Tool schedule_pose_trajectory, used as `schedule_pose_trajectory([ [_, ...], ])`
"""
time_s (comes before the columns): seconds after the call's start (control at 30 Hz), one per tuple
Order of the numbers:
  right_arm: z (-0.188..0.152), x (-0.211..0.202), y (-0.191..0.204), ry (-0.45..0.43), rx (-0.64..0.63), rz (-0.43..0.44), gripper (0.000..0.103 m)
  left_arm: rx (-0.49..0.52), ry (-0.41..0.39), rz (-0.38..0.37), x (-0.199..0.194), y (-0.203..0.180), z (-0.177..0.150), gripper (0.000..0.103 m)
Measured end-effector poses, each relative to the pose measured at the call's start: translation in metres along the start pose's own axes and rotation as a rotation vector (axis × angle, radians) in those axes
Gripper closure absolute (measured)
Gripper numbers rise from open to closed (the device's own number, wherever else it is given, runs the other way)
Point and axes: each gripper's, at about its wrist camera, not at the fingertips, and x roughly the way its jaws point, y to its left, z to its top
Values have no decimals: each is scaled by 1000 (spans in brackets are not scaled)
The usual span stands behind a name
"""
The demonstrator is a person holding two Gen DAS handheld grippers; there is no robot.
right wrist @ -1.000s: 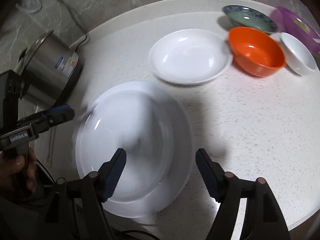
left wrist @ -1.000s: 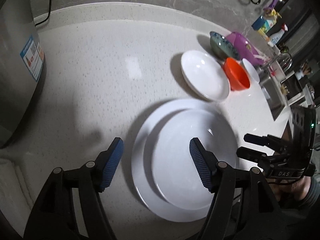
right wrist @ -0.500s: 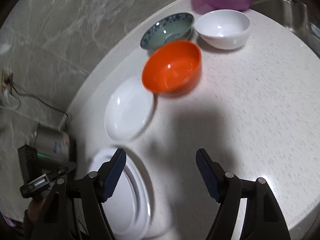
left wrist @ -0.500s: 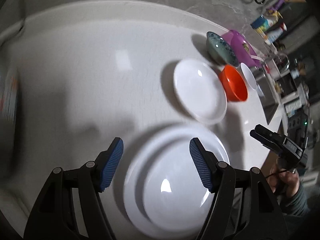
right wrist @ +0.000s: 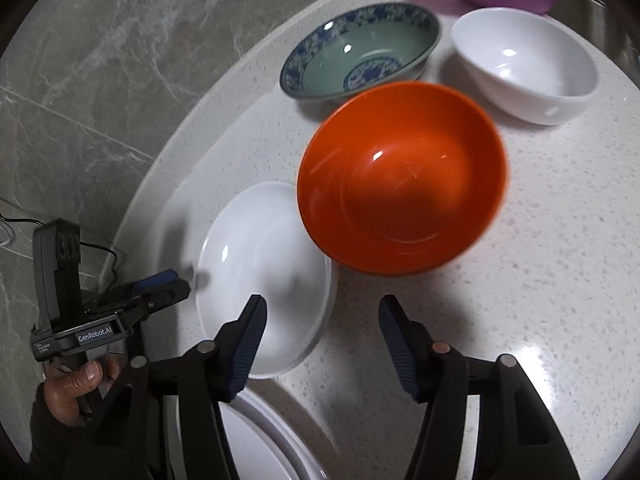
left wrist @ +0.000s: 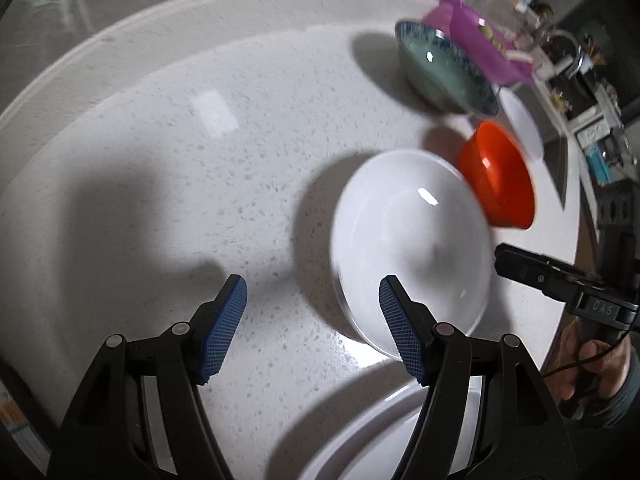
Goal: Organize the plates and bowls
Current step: 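Grasp the small white plate beside the orange bowl with both grippers, then lift the small white plate with both grippers and carry it toward the stack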
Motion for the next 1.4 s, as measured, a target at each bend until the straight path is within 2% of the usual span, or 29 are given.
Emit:
schedule_pose_trajectory([
  [0.1, 1, 10, 2, 23, 8, -12, 48, -2, 12, 9, 13, -4, -3, 37],
  [0.3, 8, 19, 6, 17, 14, -30, 53, 5, 5, -24, 23, -6, -1, 39],
  [0.37, 12, 24, 7, 25, 14, -35, 58, 1, 3, -23, 24, -8, 3, 46],
  [0.47, 12, 27, 7, 29, 16, -36, 69, 10, 7, -15, 23, -13, 6, 63],
  [0.5, 13, 28, 8, 32, 12, -36, 73, 18, 12, -17, 25, -15, 6, 73],
  [0.57, 12, 29, 8, 38, 11, -33, 79, 27, 14, -11, 25, -19, 6, 76],
  [0.63, 12, 31, 8, 45, 9, -30, 88, 33, 17, -9, 28, -24, 6, 85],
  [0.7, 13, 34, 10, 49, 3, -28, 90, 35, 17, -12, 29, -28, 5, 86],
  [0.73, 13, 36, 12, 49, -1, -29, 91, 39, 18, -14, 30, -30, 5, 90],
  [1.17, 14, 32, 16, 52, -23, -43, 93, 43, 18, 3, 24, -33, 2, 90],
  [1.4, 18, 12, 27, 34, -39, -26, 93, 41, -17, -1, -9, -36, 0, 90],
])
